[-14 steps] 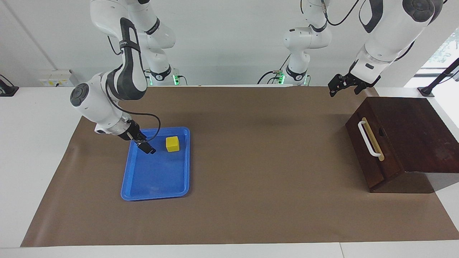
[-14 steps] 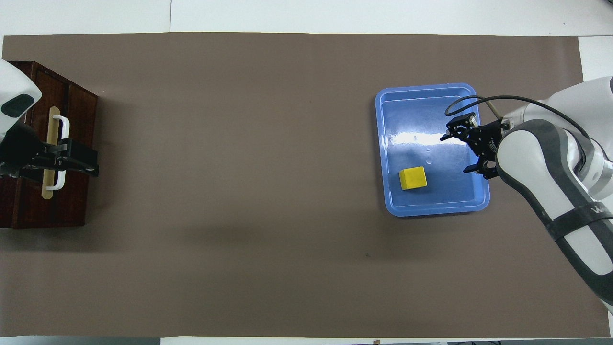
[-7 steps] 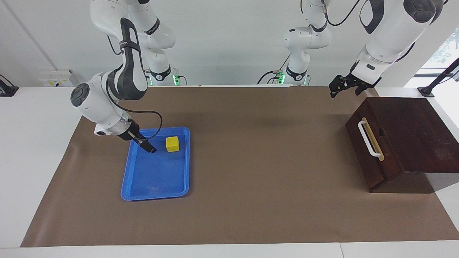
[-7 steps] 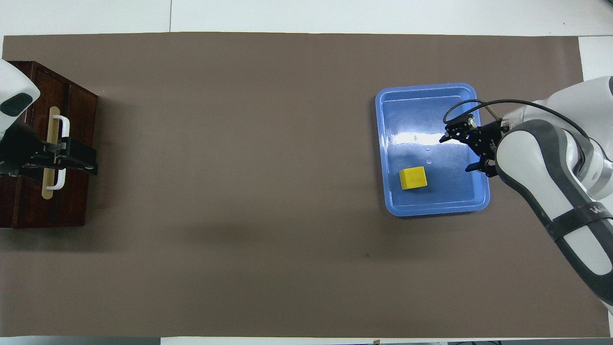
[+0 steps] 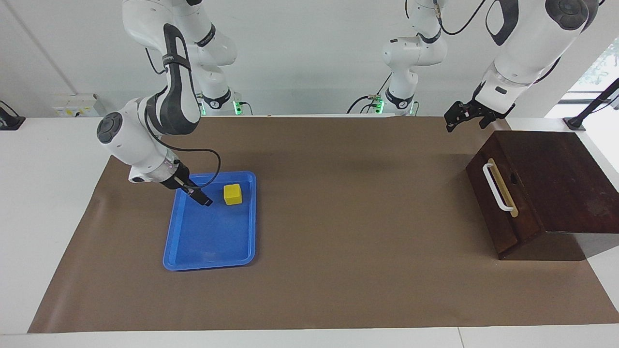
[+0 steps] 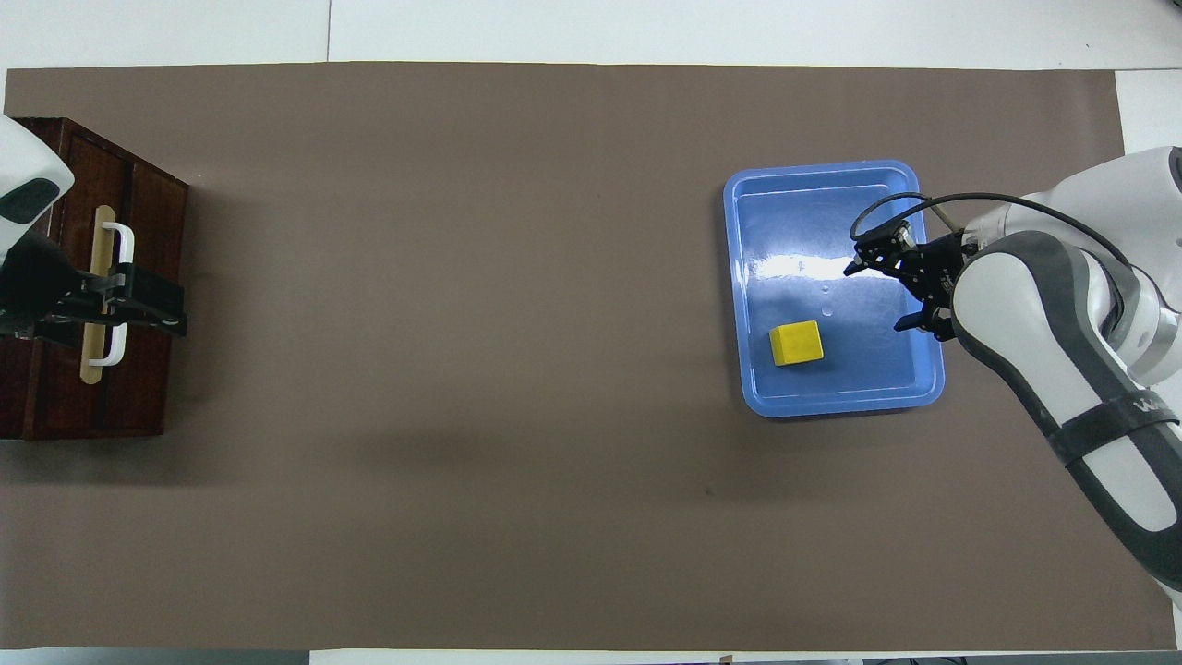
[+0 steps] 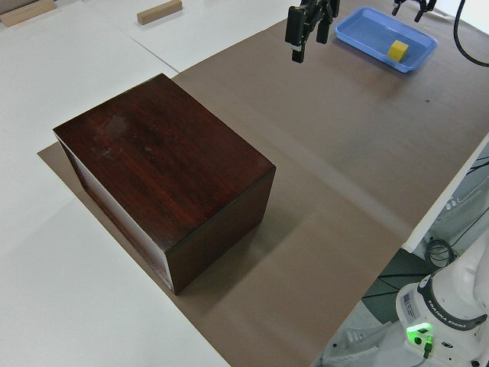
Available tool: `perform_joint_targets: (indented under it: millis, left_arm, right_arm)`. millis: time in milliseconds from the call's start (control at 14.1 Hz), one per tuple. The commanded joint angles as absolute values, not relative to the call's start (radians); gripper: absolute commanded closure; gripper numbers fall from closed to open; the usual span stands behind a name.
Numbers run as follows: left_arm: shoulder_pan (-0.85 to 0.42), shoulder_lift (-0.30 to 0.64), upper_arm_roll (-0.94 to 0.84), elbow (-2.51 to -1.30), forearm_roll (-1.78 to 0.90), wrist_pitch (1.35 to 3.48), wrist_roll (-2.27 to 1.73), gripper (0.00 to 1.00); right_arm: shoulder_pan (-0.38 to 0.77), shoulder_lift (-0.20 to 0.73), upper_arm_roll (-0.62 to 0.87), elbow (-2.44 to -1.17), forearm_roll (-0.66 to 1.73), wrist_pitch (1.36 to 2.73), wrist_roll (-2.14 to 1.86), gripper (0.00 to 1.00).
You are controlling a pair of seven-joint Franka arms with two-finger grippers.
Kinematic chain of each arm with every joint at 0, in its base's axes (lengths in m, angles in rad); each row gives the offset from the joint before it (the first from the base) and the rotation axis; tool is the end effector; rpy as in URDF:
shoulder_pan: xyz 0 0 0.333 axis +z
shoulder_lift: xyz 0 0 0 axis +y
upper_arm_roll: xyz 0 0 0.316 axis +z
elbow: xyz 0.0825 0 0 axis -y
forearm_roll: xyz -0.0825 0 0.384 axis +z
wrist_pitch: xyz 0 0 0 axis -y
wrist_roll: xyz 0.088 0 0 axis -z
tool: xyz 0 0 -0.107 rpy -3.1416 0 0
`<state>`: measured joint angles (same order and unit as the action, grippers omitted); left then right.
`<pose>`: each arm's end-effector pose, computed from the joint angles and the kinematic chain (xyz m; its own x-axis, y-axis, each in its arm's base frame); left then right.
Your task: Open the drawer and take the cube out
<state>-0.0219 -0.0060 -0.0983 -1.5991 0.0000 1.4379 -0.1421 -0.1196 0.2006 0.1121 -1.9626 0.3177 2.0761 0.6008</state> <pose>0.5329 -0.0645 0.6041 0.9880 0.0234 -0.1530 0.0202 -0.9995 -0.0225 0.5883 0.0094 0.3692 0.7059 -0.6633 -0.2487 -0.7059 -0.6877 -0.1696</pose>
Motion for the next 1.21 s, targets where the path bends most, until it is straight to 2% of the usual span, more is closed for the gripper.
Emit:
perform_joint_targets:
  millis: [0, 852, 1135]
  left_arm:
    - [-0.037, -0.032, -0.083, -1.626, -0.014, 1.453, -0.143, 0.0]
    - [-0.035, -0.032, -0.083, -1.626, -0.014, 1.453, -0.143, 0.0]
    - [-0.037, -0.032, -0.083, -1.626, -0.014, 1.453, -0.143, 0.0]
  right_arm:
    - [-0.123, 0.19, 0.12, -1.963, 0.293, 2.079, 0.525, 0.0]
    - [-0.11, 0.19, 0.118, -1.915, 0.287, 2.068, 0.421, 0.0]
    - [-0.1, 0.189, 0.12, -1.908, 0.186, 2.072, 0.356, 0.0]
